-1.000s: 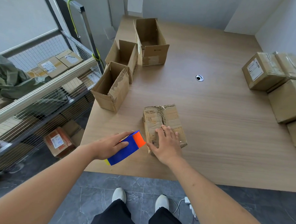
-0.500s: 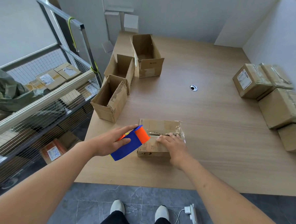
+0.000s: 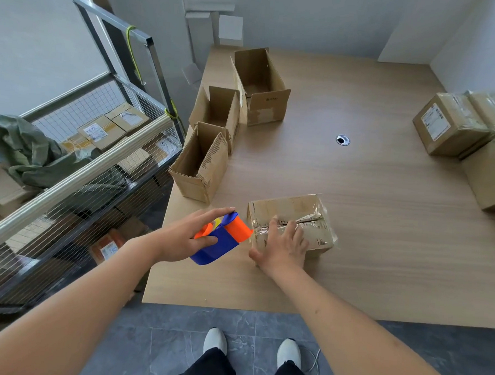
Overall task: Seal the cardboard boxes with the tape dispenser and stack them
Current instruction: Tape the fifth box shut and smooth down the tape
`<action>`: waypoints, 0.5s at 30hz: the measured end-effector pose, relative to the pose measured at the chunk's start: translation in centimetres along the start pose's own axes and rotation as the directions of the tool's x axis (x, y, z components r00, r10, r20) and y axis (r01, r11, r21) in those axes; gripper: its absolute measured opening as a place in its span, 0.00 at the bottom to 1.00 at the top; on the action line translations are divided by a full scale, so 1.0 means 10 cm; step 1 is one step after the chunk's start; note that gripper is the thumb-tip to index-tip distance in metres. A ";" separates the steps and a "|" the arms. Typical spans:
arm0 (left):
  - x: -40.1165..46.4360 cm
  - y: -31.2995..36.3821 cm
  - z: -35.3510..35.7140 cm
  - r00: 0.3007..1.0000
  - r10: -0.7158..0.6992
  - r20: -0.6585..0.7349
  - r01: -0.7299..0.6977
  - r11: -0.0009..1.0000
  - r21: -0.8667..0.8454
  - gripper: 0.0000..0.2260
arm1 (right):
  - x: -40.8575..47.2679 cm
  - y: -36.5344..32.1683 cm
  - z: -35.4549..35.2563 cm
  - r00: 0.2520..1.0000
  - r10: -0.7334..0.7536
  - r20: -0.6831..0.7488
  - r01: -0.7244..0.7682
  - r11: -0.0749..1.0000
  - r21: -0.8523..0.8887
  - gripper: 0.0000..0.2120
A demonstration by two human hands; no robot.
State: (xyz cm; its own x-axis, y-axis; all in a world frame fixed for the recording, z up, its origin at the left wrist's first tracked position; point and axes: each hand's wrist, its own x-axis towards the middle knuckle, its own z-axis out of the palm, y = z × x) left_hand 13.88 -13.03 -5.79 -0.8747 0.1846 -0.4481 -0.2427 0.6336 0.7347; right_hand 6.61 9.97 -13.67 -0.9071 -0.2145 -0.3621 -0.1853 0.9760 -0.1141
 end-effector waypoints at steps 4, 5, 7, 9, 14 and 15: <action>-0.04 -0.03 -0.03 1.000 -0.013 0.013 0.013 0.999 0.031 0.31 | 0.01 0.24 -0.04 0.978 -0.196 0.069 0.197 0.980 -0.010 0.48; -0.04 -0.03 -0.02 1.000 -0.013 0.013 0.013 1.000 0.026 0.32 | 0.02 0.33 -0.07 0.962 -0.256 0.091 0.260 0.965 -0.032 0.47; -0.04 -0.03 0.00 1.000 -0.010 0.014 0.009 1.000 0.020 0.32 | 0.02 0.49 -0.12 0.924 -0.354 0.143 0.364 0.930 -0.054 0.45; -0.03 -0.02 0.02 1.000 -0.008 0.029 0.007 0.999 0.035 0.32 | 0.02 0.63 -0.15 0.891 -0.418 0.179 0.431 0.901 -0.044 0.44; -0.02 0.02 0.10 0.997 -0.012 0.075 0.008 0.998 0.062 0.33 | 0.05 0.91 -0.20 0.849 -0.489 0.200 0.496 0.868 0.013 0.46; -0.02 0.03 0.12 0.997 -0.011 0.078 0.005 0.998 0.068 0.33 | 0.06 0.92 -0.22 0.850 -0.503 0.158 0.498 0.864 0.072 0.43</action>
State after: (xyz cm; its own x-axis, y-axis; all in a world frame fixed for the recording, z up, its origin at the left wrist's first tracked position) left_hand 14.44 -11.98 -6.07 -0.8368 0.2357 -0.4942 -0.2184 0.6841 0.6959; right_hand 3.58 18.87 -12.91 -0.6180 -0.6787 -0.3969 -0.5844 0.7342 -0.3455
